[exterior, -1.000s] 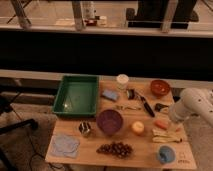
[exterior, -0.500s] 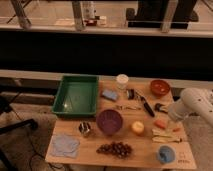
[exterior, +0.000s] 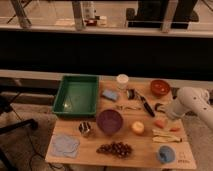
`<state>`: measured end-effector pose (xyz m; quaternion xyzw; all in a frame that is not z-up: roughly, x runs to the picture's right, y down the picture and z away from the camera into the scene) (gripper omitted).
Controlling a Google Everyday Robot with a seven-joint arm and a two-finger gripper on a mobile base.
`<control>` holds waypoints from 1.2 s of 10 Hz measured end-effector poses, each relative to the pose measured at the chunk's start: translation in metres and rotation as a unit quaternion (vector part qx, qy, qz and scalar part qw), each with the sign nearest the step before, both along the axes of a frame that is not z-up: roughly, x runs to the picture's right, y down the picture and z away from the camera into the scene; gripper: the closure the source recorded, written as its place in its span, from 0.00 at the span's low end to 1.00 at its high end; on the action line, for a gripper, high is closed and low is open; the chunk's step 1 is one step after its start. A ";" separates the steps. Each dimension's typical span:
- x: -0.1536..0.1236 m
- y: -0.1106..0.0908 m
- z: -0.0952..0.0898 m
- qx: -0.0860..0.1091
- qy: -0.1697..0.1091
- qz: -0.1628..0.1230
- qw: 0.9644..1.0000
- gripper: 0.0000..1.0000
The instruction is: Place pepper in plastic cup
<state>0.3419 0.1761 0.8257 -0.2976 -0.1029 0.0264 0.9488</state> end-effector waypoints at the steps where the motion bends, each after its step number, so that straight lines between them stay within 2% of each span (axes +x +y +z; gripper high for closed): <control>1: 0.001 0.003 0.006 -0.008 -0.002 0.000 1.000 0.20; 4: 0.004 0.006 0.017 -0.019 -0.003 -0.004 1.000 0.20; 8: 0.011 0.005 0.032 -0.021 0.009 -0.007 1.000 0.20; 12: 0.020 0.005 0.036 -0.020 0.015 -0.005 1.000 0.20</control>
